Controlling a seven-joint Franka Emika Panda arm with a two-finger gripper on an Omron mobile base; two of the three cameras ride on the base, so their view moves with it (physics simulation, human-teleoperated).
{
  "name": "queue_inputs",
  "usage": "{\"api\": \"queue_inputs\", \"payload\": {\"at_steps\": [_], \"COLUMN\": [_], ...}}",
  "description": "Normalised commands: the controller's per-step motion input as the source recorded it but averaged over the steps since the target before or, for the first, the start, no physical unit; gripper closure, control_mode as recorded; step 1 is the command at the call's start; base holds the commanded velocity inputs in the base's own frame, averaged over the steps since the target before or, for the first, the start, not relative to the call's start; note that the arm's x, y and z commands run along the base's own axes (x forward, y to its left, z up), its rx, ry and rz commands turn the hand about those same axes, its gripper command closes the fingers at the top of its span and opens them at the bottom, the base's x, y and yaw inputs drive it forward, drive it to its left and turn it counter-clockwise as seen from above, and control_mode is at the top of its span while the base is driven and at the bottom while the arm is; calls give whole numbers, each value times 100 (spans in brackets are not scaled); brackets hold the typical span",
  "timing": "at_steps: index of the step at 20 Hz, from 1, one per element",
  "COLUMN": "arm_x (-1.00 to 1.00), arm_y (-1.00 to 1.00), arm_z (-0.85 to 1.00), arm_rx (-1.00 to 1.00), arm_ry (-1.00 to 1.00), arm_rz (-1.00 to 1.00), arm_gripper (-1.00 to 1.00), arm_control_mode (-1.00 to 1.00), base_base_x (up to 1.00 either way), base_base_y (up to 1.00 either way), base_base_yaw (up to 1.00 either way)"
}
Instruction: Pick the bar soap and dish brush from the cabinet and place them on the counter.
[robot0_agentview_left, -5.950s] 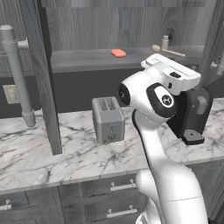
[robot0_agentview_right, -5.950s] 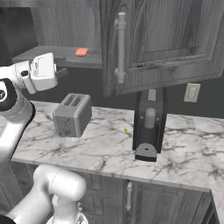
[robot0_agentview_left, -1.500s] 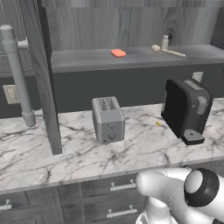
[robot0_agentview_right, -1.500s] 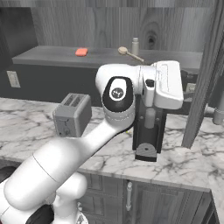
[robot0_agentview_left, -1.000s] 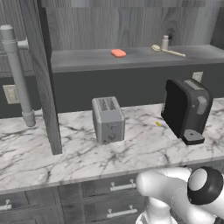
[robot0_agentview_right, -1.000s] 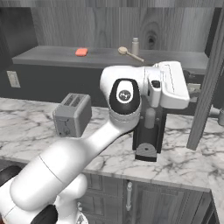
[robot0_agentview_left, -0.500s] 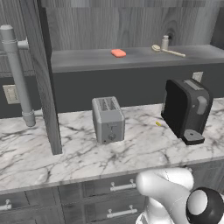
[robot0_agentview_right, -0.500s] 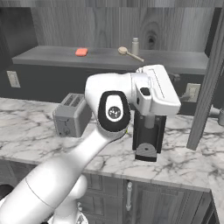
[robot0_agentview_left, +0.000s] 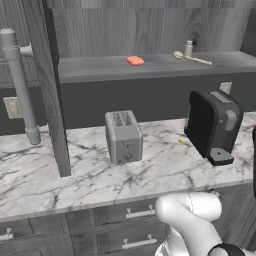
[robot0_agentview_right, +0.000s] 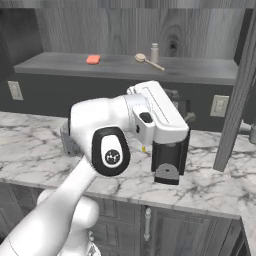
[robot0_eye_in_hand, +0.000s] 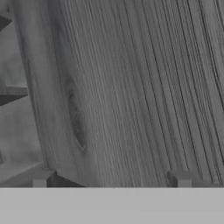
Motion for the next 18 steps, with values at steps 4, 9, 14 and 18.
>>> {"api": "queue_inputs", "payload": {"at_steps": [4,9,14,18], "arm_x": [-23,-24,-24,-20], "arm_y": [59,58,53,48], "arm_z": [0,3,10,20], "arm_rx": [0,0,0,0], "arm_ry": [0,0,0,1], "arm_rz": [23,22,20,18], "arm_gripper": [-100,-100,-100,-100], "arm_control_mode": [-100,-100,-100,-100], "base_base_x": [0,0,0,0], "base_base_y": [0,0,0,0], "base_base_yaw": [0,0,0,0]}}
